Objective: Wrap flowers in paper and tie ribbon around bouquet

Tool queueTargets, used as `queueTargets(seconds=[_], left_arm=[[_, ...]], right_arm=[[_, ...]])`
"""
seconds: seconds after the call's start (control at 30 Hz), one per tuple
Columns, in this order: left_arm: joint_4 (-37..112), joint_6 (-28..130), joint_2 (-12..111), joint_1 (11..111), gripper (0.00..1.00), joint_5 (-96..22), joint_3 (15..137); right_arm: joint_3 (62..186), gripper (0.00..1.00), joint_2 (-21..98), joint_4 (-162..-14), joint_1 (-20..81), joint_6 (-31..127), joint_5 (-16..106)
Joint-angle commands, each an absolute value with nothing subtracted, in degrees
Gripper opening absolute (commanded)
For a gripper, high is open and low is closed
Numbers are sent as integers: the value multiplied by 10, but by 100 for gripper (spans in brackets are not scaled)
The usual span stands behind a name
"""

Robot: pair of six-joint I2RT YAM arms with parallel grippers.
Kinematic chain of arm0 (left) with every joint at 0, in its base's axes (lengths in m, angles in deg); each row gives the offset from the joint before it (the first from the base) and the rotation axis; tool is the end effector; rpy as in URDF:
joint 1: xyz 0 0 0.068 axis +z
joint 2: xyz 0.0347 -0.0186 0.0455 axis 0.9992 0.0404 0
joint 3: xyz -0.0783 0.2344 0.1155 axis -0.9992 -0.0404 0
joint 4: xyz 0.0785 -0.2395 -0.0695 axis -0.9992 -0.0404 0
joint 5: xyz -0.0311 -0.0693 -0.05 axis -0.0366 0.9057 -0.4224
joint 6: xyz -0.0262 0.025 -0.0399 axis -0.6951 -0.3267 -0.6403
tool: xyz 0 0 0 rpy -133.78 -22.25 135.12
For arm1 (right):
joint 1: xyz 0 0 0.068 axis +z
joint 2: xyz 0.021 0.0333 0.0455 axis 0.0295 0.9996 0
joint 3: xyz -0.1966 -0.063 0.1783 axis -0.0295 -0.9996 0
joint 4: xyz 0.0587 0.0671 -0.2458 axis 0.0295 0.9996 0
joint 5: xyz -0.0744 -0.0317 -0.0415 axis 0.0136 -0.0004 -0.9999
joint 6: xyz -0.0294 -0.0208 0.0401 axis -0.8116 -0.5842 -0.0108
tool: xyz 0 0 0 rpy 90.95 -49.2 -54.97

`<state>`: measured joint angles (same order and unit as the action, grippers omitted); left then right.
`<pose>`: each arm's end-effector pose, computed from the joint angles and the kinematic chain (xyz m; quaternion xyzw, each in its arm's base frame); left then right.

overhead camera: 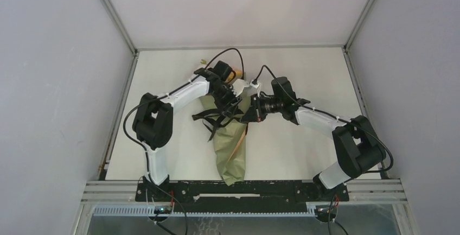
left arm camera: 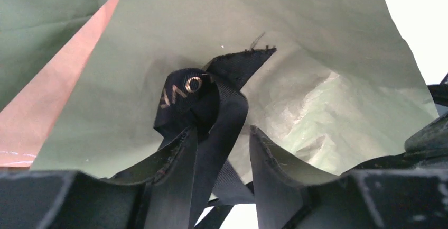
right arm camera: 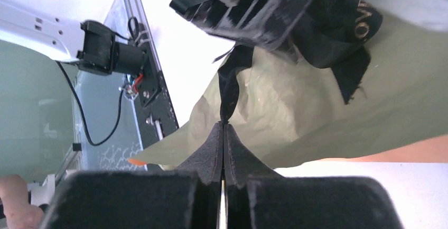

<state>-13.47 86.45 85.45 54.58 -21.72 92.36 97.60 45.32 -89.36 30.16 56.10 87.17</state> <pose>0.3267 -0.2298 0.2182 0.4872 0.8356 -0.2120 0.1396 0.2648 0.1745 0.2126 -0.2811 0.7862 0.4985 0.2333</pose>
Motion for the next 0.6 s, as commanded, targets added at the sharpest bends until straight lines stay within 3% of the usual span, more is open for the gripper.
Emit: queueTargets(seconds=[0.0, 0.13, 0.23, 0.37, 0.57], left_arm=[[-161, 928, 819, 575, 51, -166, 941], [-189, 944, 790, 618, 68, -109, 967], [-201, 951, 752, 633, 76, -136, 969], [-209, 963, 689, 643, 77, -173, 912], [-165, 932, 680, 643, 66, -260, 807]], right_arm=[[982, 0, 440, -961, 288, 597, 882], [982, 0, 461, -936, 278, 587, 864], [982, 0, 480, -924, 279, 577, 855], [969, 0, 490, -916, 292, 565, 848], [949, 0, 495, -892, 303, 542, 830]])
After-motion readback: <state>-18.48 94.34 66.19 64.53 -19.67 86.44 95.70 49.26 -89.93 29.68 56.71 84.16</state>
